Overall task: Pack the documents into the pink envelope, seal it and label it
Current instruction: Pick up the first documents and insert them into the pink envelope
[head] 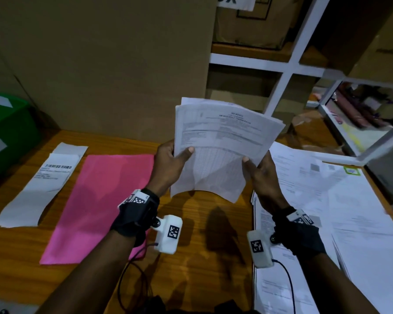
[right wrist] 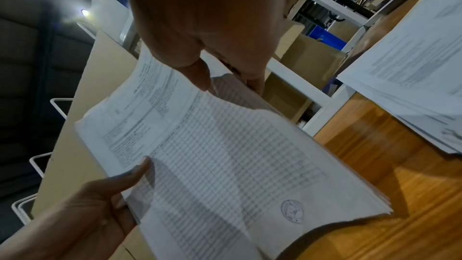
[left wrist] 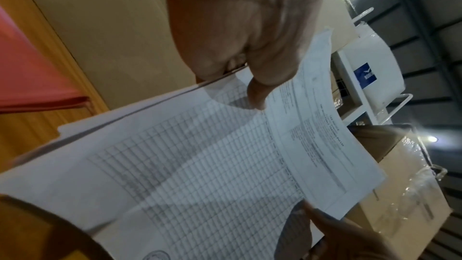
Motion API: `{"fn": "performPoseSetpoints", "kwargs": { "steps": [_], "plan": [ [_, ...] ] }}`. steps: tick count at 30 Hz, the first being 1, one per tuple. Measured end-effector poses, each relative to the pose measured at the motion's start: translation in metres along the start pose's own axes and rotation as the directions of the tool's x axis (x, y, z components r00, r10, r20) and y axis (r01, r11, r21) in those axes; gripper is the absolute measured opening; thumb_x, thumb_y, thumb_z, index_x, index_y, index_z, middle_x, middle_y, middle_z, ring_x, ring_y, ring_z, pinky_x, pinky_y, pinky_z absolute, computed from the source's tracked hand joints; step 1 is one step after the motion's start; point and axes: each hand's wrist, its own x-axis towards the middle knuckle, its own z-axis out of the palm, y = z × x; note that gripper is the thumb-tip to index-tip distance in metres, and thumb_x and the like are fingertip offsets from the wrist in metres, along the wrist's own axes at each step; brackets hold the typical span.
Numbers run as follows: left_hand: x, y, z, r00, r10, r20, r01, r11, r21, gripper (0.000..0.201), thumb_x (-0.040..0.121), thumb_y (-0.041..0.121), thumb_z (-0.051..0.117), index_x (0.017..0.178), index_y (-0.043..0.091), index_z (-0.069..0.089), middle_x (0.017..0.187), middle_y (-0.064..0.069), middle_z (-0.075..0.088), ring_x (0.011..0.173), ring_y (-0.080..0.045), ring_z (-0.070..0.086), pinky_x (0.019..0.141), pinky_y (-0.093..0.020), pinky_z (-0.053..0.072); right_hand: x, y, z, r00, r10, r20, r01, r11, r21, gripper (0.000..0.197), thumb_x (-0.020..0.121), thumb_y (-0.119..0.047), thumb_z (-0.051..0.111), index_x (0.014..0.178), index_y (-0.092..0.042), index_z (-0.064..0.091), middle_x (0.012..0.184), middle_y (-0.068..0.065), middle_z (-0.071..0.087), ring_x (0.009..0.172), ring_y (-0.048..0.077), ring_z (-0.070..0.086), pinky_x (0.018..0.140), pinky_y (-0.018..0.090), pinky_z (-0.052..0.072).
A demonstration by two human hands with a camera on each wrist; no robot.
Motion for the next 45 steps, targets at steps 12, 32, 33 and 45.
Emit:
{"fn": "performPoseSetpoints", "kwargs": {
  "steps": [12,32,33,45],
  "plan": [
    [-0.012,-0.024,-0.003,0.991,-0.124,0.060,0.123,0.992,0.015,0.032,0.094,0.018,0.061,0.125,0.011,0.060,0.116,-0.001,0.069,0.105,-0.013,0.067,0.086,-0.031,0.058,-0.018,0.032,0.008,1.000,0.004,-0.005,-0.005,0.986,-0.166,0.041,0.100,-0.018,0.051,0.136,-0.008,0.034,0.126,0.008,0.053,0.112,0.010,0.057,0.077,0.015,0.055],
    [-0.012,-0.006,0.013,0.968,-0.250,0.010,0.213,0.805,-0.554,0.037,0.097,0.017,0.056,0.133,0.013,0.054,0.129,-0.005,0.064,0.119,-0.022,0.061,0.098,-0.043,0.050,-0.025,0.008,0.002,0.973,0.221,-0.061,-0.195,0.937,0.290,0.036,0.091,-0.004,0.065,0.124,0.003,0.053,0.103,-0.001,0.071,0.080,-0.003,0.069,0.063,0.011,0.053],
    [-0.014,-0.006,0.014,0.968,-0.252,0.017,0.222,0.817,-0.532,0.037,0.096,0.017,0.058,0.133,0.013,0.055,0.129,-0.005,0.064,0.118,-0.022,0.061,0.099,-0.044,0.049,-0.024,0.006,0.004,0.980,0.184,-0.071,-0.159,0.951,0.264,0.041,0.090,-0.003,0.065,0.129,0.000,0.052,0.114,0.001,0.069,0.090,-0.004,0.068,0.069,0.010,0.053],
    [0.036,0.013,-0.073,0.994,-0.087,-0.058,0.088,0.996,0.001,0.025,0.083,0.009,0.073,0.108,0.011,0.068,0.095,-0.003,0.074,0.090,-0.019,0.071,0.071,-0.031,0.055,0.004,-0.005,-0.041,0.989,0.089,-0.120,-0.096,0.994,-0.052,0.047,0.085,-0.013,0.073,0.128,-0.008,0.056,0.115,0.017,0.065,0.094,0.025,0.063,0.062,0.020,0.055]
  ]
}}
